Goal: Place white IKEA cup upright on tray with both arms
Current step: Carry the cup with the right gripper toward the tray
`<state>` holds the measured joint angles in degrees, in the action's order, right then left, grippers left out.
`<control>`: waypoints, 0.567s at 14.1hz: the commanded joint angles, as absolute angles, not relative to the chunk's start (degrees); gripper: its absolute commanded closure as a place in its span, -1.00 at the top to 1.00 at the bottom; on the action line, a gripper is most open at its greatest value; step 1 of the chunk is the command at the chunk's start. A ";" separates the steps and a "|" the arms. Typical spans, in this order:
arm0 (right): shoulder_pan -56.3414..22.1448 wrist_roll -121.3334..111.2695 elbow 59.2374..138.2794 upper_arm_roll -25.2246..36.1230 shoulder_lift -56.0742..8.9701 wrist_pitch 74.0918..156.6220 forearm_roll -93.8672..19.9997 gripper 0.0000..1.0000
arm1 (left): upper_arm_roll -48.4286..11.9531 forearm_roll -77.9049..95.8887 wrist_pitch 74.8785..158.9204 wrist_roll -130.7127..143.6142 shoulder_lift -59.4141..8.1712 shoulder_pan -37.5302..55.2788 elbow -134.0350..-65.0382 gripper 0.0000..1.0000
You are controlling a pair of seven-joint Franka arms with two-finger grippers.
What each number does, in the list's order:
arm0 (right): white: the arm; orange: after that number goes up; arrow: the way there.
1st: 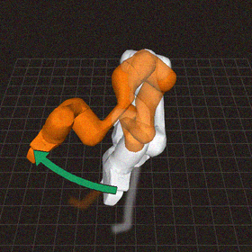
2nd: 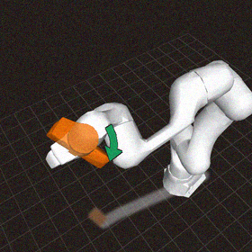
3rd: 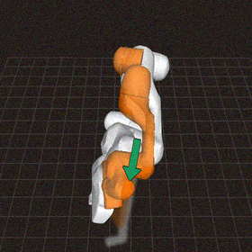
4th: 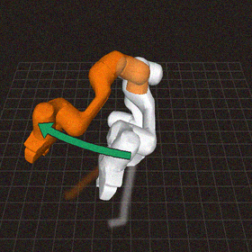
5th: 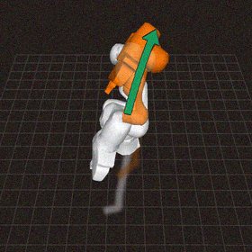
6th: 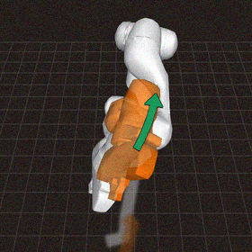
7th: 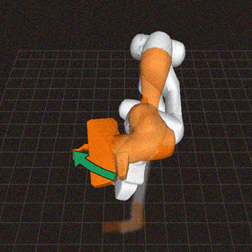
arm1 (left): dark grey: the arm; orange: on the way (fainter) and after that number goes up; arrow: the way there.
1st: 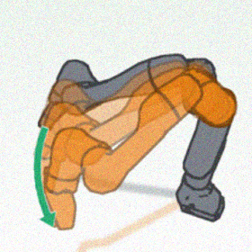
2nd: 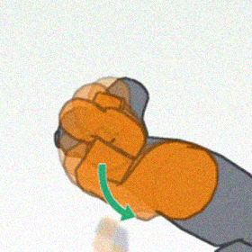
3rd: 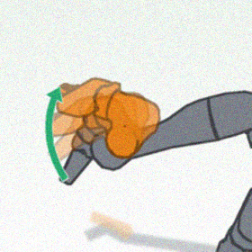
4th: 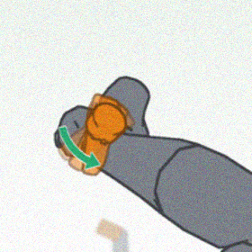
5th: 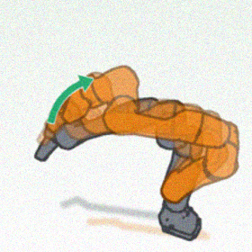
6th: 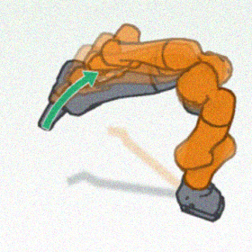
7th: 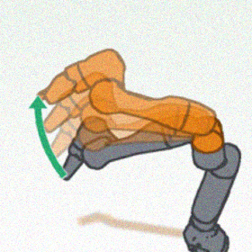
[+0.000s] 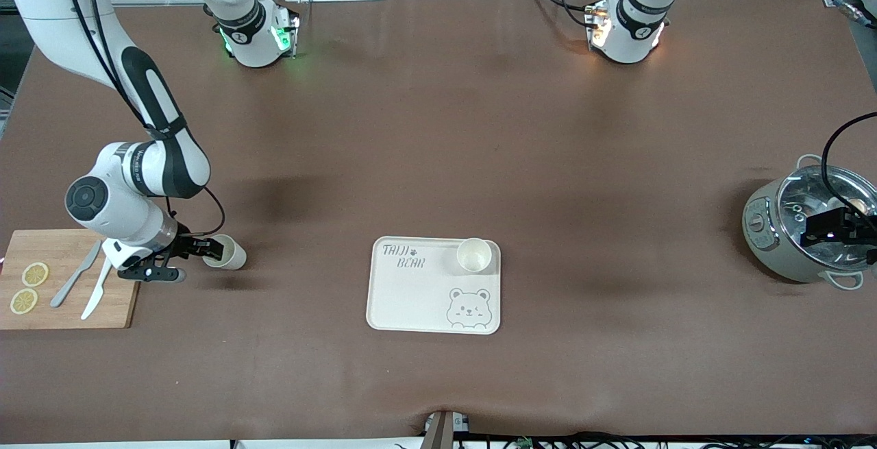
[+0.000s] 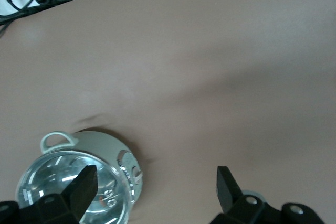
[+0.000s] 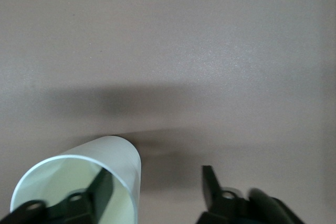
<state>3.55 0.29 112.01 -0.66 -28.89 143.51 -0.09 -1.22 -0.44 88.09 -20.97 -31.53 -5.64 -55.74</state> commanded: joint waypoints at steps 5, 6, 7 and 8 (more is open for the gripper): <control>3.69 1.49 112.15 -1.05 -28.48 143.35 0.18 -1.00 | -2.46 1.05 91.66 -8.10 -24.02 -1.24 -67.03 1.00; 3.69 1.49 112.15 -1.05 -28.48 143.35 0.18 -1.00 | -2.46 1.05 93.41 -6.52 -21.47 -0.62 -70.89 1.00; 3.60 1.49 112.15 -1.05 -28.48 143.35 0.18 -1.00 | -2.46 1.05 94.99 -5.20 -19.01 0.25 -74.76 1.00; 3.52 1.49 112.15 -1.05 -28.56 143.35 0.18 -1.00 | -2.46 1.05 96.05 -4.49 -17.16 0.79 -77.40 1.00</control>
<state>3.48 0.56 111.81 -1.02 -28.58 143.36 -0.14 -2.61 0.12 92.30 -6.20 -25.01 0.17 -66.35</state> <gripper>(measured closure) 0.947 0.000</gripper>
